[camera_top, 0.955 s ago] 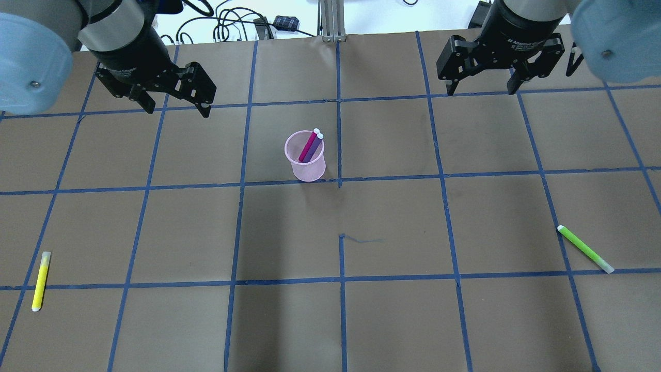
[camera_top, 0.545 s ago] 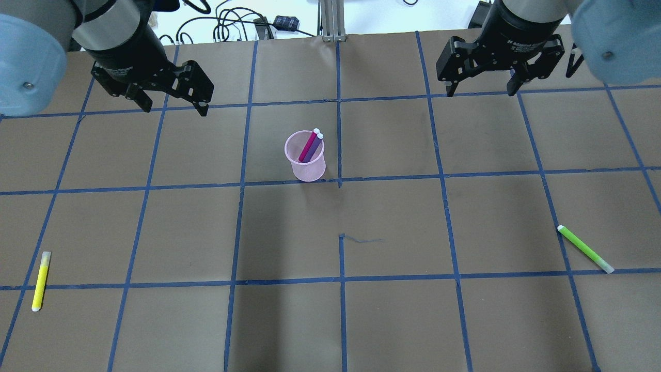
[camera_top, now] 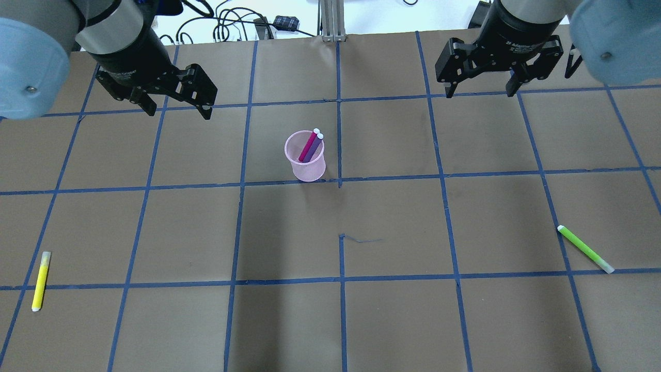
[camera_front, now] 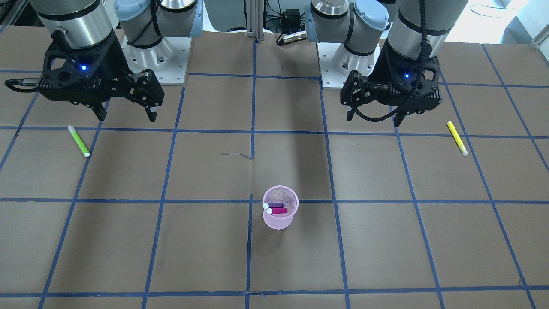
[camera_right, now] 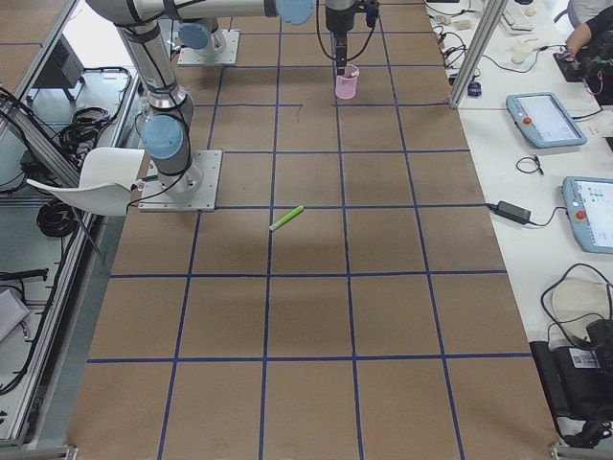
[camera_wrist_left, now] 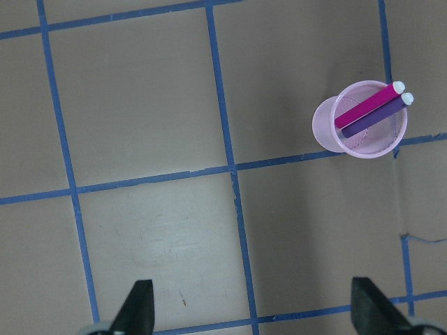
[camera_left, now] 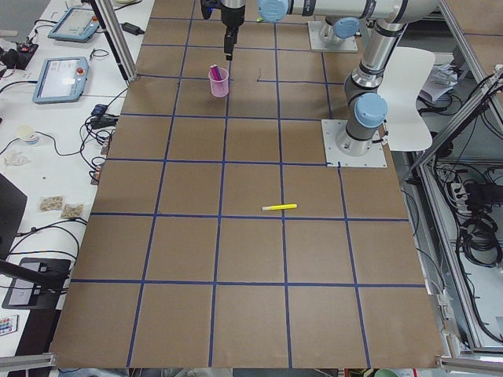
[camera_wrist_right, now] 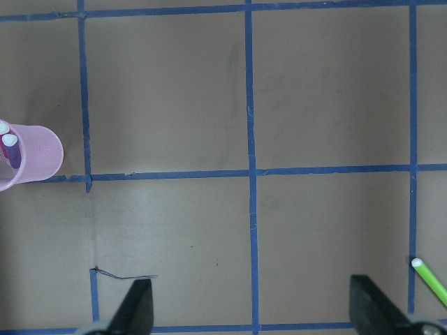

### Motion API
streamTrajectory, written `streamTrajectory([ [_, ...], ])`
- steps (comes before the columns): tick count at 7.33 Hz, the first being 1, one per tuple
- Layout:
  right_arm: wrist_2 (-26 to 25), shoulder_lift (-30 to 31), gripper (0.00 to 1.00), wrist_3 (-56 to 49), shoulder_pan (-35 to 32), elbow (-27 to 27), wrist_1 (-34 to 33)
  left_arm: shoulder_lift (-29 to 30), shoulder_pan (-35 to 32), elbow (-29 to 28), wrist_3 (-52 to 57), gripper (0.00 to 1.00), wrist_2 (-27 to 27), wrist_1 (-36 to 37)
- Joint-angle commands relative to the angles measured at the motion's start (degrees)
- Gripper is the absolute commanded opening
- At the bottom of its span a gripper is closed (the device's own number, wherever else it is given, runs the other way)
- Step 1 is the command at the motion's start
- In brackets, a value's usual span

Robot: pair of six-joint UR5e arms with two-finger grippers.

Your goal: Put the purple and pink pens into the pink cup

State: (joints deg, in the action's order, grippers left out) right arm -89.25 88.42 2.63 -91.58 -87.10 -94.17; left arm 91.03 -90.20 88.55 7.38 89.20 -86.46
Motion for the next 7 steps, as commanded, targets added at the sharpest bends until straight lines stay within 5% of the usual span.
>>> streamTrajectory([
  [1,0.04,0.00,1.00,-0.26,0.00,0.00,0.21,-0.50,0.38,-0.13,0.00,1.00,-0.35,0.15],
  [7,-0.23,0.87,1.00,-0.52,-0.45,0.27,0.57,-0.42,0.55,-0.75,0.00,1.00,-0.26,1.64],
])
